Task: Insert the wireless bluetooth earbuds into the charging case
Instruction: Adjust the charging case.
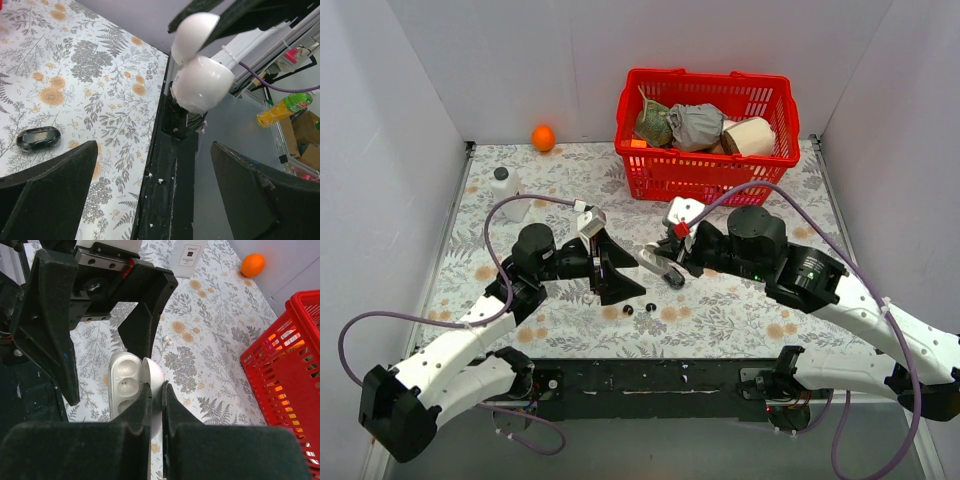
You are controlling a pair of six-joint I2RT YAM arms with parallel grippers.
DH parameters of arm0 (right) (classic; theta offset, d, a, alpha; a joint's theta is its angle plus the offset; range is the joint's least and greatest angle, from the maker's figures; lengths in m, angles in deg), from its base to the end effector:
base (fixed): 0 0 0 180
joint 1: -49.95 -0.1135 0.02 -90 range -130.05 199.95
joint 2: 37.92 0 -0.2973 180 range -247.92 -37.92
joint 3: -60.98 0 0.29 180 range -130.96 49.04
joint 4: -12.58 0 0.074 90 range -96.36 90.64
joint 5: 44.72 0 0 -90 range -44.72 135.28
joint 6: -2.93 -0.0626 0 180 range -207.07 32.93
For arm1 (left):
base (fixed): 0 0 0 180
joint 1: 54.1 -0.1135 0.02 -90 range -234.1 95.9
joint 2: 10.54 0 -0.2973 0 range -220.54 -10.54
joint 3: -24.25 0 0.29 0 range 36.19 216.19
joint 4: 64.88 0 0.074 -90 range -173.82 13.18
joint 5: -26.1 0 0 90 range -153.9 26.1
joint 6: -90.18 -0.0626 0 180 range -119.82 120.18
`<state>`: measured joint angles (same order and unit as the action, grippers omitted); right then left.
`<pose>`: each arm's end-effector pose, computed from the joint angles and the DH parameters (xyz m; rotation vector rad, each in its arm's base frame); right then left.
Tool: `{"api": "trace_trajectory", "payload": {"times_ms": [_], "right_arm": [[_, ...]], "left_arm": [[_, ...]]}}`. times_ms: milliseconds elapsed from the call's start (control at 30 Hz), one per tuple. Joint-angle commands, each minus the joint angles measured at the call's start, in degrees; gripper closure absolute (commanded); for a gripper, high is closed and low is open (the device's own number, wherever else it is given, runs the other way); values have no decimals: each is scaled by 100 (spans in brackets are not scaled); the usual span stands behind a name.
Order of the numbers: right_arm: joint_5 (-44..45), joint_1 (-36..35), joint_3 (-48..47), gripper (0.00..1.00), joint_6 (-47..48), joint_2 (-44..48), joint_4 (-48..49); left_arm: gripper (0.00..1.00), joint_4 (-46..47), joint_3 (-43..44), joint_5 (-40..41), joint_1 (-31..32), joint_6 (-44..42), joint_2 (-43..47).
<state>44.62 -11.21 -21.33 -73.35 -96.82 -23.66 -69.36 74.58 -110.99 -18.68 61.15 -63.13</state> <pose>0.1276 0.2331 0.4530 -1.1225 1.4522 0.5988 0.1731 -0.1793 0.3245 0.3026 2.0504 -1.8418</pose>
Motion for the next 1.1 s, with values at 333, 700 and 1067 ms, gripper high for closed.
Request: {"api": "trace_trajectory", "payload": {"times_ms": [333, 700, 1067], "right_arm": [[-777, -27, -636, 99, 88, -517, -629], [-1225, -44, -935, 99, 70, -939, -787], [-1287, -44, -1084, 99, 87, -1168, -744]], "left_arm": [[2, 36, -7, -151, -35, -551, 611], [18, 176, -130, -213, -44, -859, 531], [47, 80, -200, -380, -44, -1034, 540]]}}
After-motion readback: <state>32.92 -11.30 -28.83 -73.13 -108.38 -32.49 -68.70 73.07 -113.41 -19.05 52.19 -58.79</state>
